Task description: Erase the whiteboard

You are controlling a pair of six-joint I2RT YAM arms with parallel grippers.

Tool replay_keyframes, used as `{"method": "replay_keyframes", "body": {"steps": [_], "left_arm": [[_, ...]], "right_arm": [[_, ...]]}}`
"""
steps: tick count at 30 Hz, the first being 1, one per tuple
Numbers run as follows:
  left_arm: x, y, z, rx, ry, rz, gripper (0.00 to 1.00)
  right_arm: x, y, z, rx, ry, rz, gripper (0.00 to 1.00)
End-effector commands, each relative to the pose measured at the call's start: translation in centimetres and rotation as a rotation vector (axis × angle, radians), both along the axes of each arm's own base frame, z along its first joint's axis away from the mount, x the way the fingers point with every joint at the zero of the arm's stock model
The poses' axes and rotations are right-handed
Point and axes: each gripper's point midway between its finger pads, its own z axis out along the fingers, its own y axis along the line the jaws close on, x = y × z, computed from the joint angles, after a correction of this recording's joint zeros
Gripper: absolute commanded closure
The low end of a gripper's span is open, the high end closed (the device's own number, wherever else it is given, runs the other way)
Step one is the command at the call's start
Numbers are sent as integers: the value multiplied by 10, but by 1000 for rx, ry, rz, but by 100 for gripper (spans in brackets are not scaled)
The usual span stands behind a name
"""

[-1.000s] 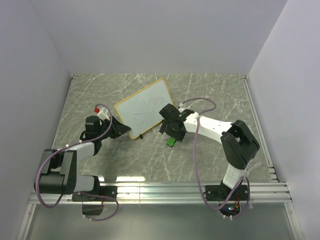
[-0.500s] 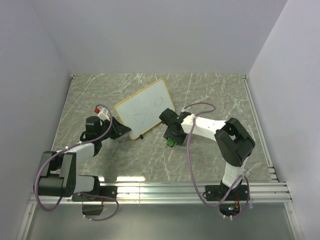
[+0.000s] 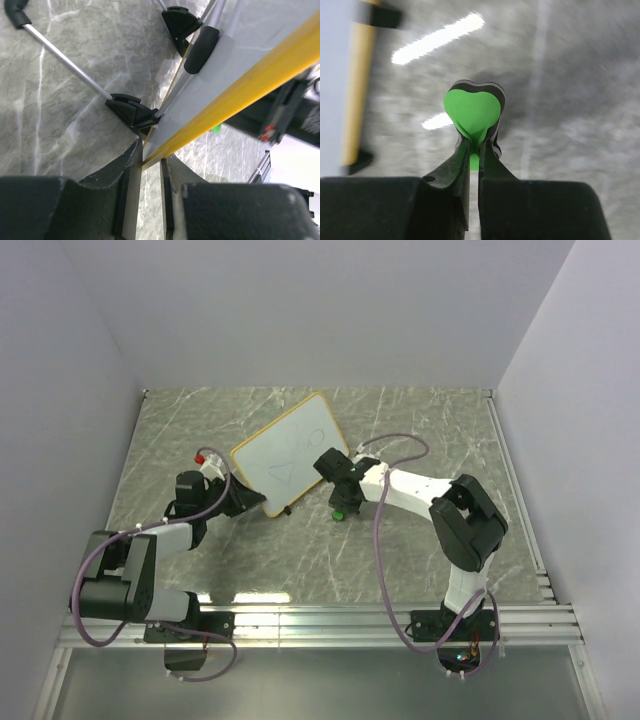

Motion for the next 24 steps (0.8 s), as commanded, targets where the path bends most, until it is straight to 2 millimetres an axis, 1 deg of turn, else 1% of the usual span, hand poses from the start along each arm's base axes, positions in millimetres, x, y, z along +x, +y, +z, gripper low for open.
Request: {"method": "replay_keyframes", "body": {"steps": [1, 2, 3, 4, 5, 6, 7, 8, 9, 10, 11, 13, 14, 15, 16, 17, 18, 19, 20, 22, 23, 24], "left_arm": [[-7, -6, -16, 10, 77, -19, 100], [-6, -6, -15, 15, 71, -16, 100], [-6, -6, -15, 23, 69, -15, 100], [-6, -6, -15, 26, 70, -15, 100], [-7, -6, -15, 30, 68, -13, 100], [-7, -7, -14, 37, 61, -14, 100], [-7, -8, -14, 41, 64, -15, 100], [-8, -9, -14, 43, 60, -18, 100], [-8, -10, -13, 49, 53, -20, 100], [-8, -11, -14, 56, 56, -22, 100], [-9, -13, -15, 61, 60, -29, 100], [-9, -13, -17, 80, 65, -19, 100], [-10, -13, -18, 86, 71, -20, 100], [-8, -8, -22, 111, 85, 15, 100], [-7, -5, -23, 116, 91, 38, 100], [-8, -2, -23, 125, 90, 58, 100], [-8, -1, -22, 126, 87, 66, 100], [-8, 0, -22, 127, 87, 69, 100], [-8, -1, -22, 131, 81, 63, 100], [-9, -6, -17, 115, 62, 31, 100], [-9, -8, -16, 122, 54, 24, 100], [-9, -8, -16, 126, 55, 28, 100]], "right_arm": [[44, 26, 60, 93, -212, 7, 100], [58, 45, 81, 180, -285, 21, 100], [63, 56, 91, 234, -319, 38, 100], [62, 70, 95, 314, -323, 73, 100], [75, 92, 121, 441, -418, 87, 100], [79, 103, 130, 521, -439, 79, 100], [78, 113, 133, 594, -437, 91, 100], [85, 127, 140, 664, -469, 91, 100], [87, 136, 140, 717, -457, 75, 100], [91, 144, 146, 757, -464, 78, 100], [95, 157, 140, 800, -457, 93, 100], [94, 172, 135, 870, -445, 86, 100], [97, 183, 134, 935, -454, 87, 100], [97, 189, 132, 963, -458, 96, 100], [99, 192, 120, 965, -449, 89, 100], [98, 197, 125, 1010, -461, 105, 100], [97, 198, 125, 1027, -464, 114, 100], [101, 194, 121, 1030, -468, 112, 100], [100, 193, 111, 1007, -448, 118, 100], [102, 190, 104, 968, -450, 124, 100], [100, 187, 94, 929, -432, 129, 100], [98, 188, 89, 919, -418, 137, 100]]}}
